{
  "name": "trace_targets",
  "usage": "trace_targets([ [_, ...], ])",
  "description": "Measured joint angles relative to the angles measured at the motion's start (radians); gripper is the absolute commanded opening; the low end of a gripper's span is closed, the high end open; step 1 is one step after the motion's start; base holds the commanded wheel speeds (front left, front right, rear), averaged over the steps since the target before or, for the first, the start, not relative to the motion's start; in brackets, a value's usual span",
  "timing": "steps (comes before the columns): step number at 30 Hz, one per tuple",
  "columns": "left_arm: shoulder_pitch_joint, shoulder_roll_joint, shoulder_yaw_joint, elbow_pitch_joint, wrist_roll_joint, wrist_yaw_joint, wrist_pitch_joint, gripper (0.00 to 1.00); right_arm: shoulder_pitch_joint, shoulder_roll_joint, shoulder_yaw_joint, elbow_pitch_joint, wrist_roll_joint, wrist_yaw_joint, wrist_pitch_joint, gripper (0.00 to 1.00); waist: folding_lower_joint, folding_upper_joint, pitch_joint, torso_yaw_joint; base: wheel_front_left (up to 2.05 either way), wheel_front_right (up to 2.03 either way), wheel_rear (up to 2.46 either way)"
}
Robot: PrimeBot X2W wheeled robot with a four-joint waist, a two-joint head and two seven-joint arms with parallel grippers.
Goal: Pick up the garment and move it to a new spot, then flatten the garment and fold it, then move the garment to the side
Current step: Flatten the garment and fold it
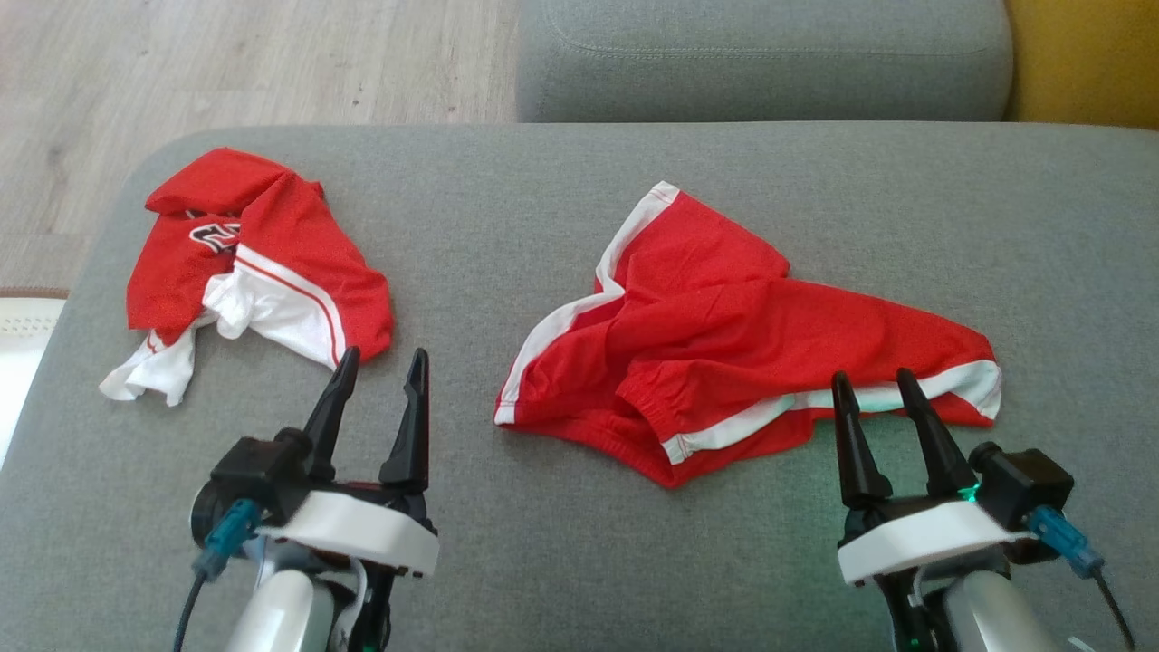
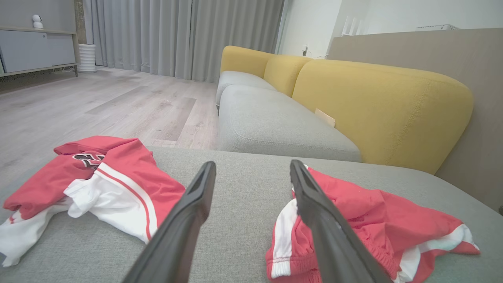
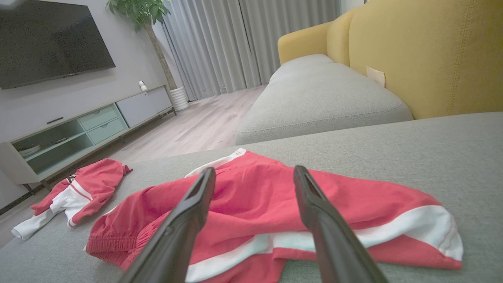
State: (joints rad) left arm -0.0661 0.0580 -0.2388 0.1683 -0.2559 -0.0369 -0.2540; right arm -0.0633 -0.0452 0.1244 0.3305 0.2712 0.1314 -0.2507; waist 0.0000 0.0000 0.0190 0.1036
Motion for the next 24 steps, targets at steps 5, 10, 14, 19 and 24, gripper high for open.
trace_targets([
  [5, 0.0, -0.003, 0.011, 0.004, 0.011, -0.008, 0.0, 1.0, 0.0, 0.0, 0.0, 0.0, -0.001, 0.0, 0.0, 1.0, 0.0, 0.0, 0.0, 0.004, 0.0, 0.0, 0.0],
  [10, 0.0, -0.006, 0.012, 0.004, 0.016, -0.016, 0.0, 1.0, -0.001, 0.0, 0.006, -0.003, -0.026, 0.0, 0.0, 1.0, 0.0, 0.0, 0.008, 0.024, 0.0, 0.0, 0.0],
  [14, 0.0, -0.008, 0.011, 0.004, 0.015, -0.017, 0.0, 1.0, -0.017, 0.0, 0.058, -0.003, -0.052, 0.0, 0.0, 1.0, 0.0, 0.0, 0.02, 0.055, 0.0, 0.0, 0.0],
  [19, -0.004, -0.008, -0.007, 0.011, 0.006, -0.016, 0.0, 1.0, -0.109, -0.001, 0.177, 0.035, -0.094, 0.0, 0.054, 1.0, 0.0, 0.0, 0.043, 0.105, 0.0, 0.0, 0.0],
  [24, -0.014, -0.009, -0.032, 0.016, -0.015, -0.014, 0.0, 1.0, -0.273, -0.004, 0.281, 0.133, -0.137, 0.0, 0.182, 1.0, 0.0, 0.0, 0.066, 0.167, 0.0, 0.0, 0.0],
])
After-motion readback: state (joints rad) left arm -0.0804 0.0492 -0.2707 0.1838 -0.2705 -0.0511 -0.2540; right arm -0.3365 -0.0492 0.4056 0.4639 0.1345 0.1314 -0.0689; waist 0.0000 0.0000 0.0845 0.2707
